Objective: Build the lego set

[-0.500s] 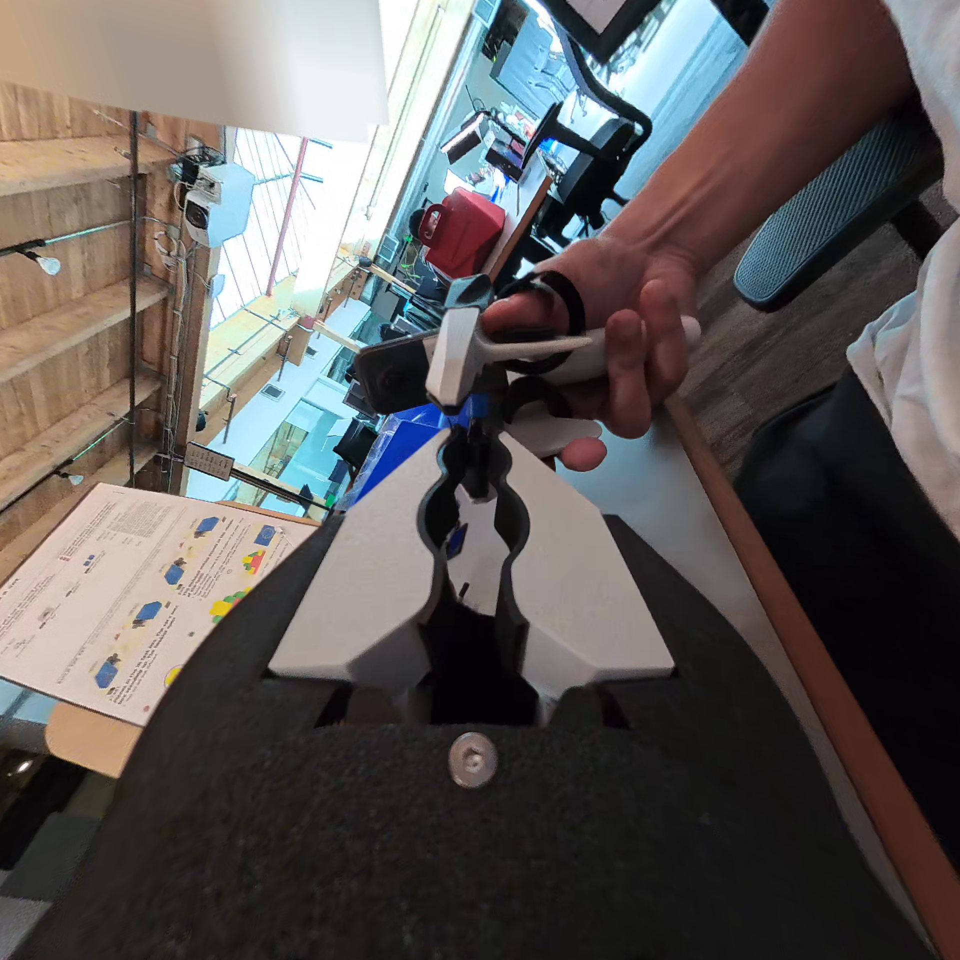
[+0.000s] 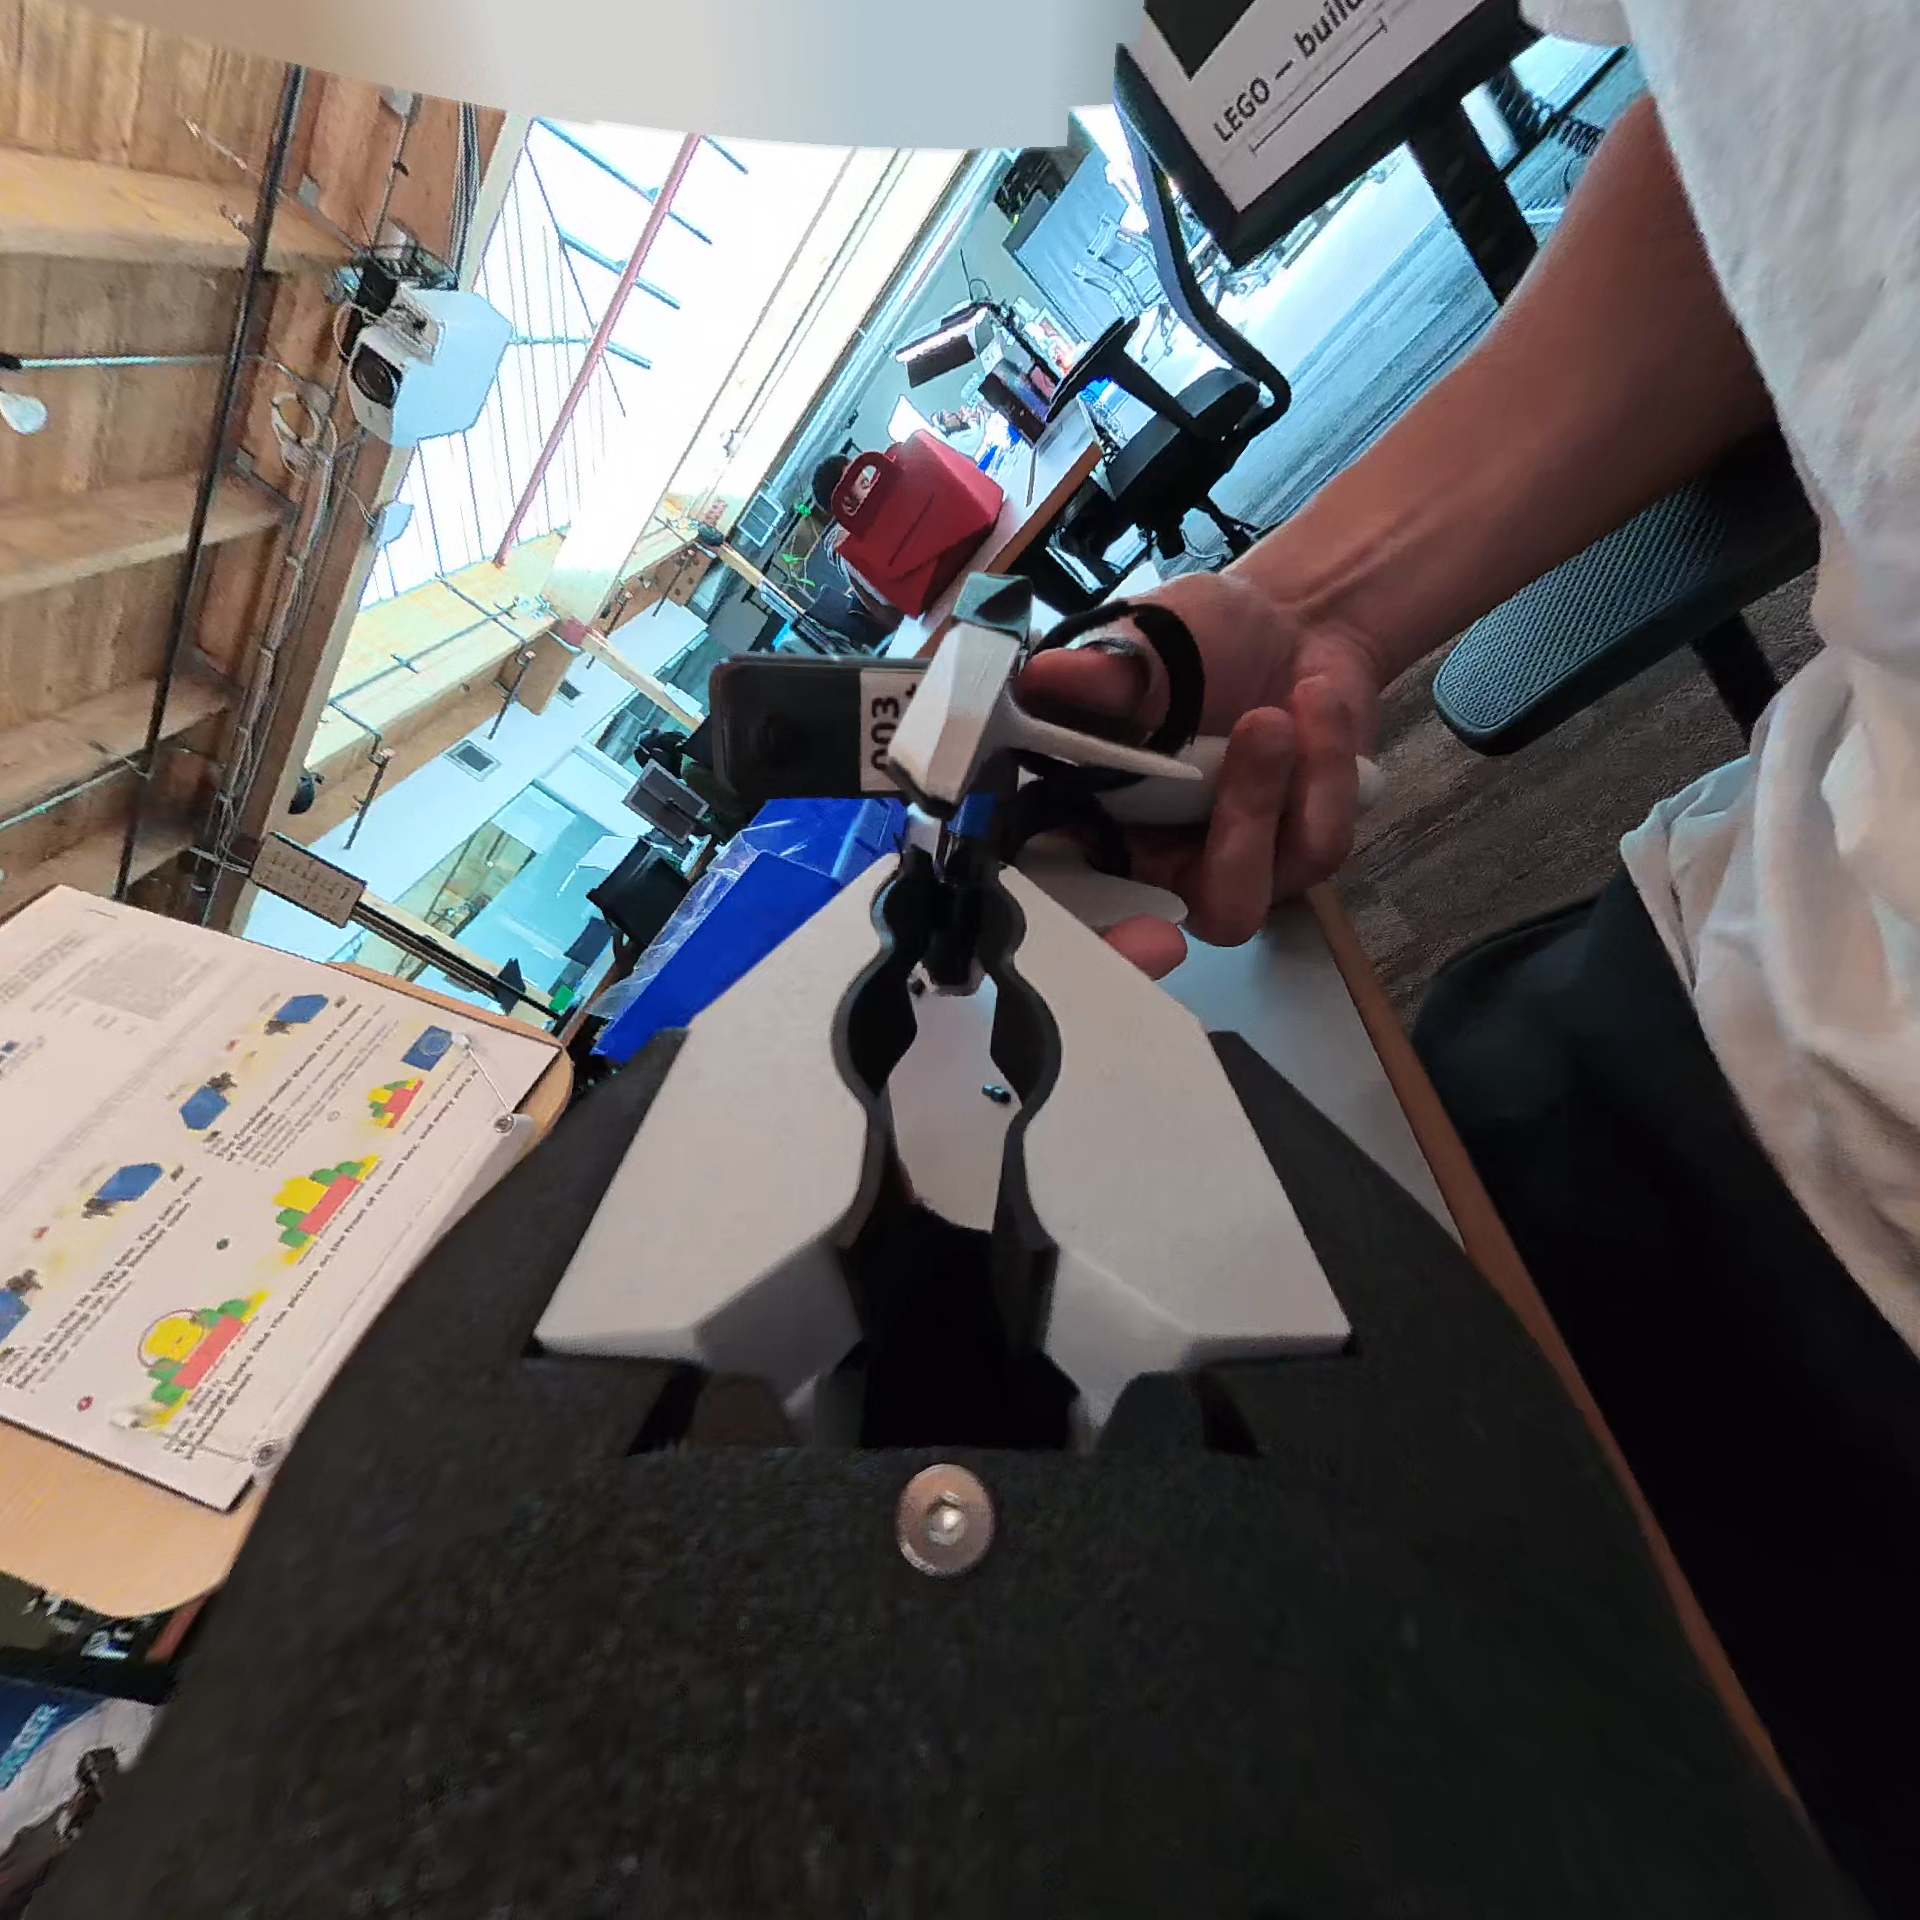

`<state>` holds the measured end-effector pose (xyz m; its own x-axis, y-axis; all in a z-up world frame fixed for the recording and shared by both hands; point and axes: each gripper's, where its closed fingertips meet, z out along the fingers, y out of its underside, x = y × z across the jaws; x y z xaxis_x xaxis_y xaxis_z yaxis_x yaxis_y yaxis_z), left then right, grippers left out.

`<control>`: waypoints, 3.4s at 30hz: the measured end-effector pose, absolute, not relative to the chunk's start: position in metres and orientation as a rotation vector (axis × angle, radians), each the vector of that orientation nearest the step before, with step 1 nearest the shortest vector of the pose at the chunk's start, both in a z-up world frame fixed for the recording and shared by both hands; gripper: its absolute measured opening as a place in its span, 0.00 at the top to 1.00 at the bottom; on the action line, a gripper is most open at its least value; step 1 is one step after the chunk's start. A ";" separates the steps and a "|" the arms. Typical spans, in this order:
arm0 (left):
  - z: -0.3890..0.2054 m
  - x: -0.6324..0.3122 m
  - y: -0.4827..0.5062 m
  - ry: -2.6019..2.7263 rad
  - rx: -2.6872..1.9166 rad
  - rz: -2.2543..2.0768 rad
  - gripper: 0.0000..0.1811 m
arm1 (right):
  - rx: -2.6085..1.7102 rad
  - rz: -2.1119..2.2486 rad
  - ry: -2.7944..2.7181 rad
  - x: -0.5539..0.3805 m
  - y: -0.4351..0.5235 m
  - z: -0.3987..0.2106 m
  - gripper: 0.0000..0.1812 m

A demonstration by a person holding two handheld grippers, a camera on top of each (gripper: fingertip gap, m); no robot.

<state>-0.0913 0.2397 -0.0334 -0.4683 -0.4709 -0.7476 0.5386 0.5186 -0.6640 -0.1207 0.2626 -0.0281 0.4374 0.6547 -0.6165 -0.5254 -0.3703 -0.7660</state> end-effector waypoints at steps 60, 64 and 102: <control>-0.049 -0.040 0.290 1.751 -0.832 -1.468 0.95 | -1.722 -0.215 -0.106 -0.015 0.244 -0.044 0.81; -0.045 -0.048 0.288 1.701 -0.773 -1.412 0.95 | -1.687 -0.168 -0.039 -0.021 0.234 -0.044 0.99; -0.043 -0.068 0.252 1.568 -0.525 -1.112 0.96 | -1.455 0.687 0.272 -0.078 0.249 -0.042 0.97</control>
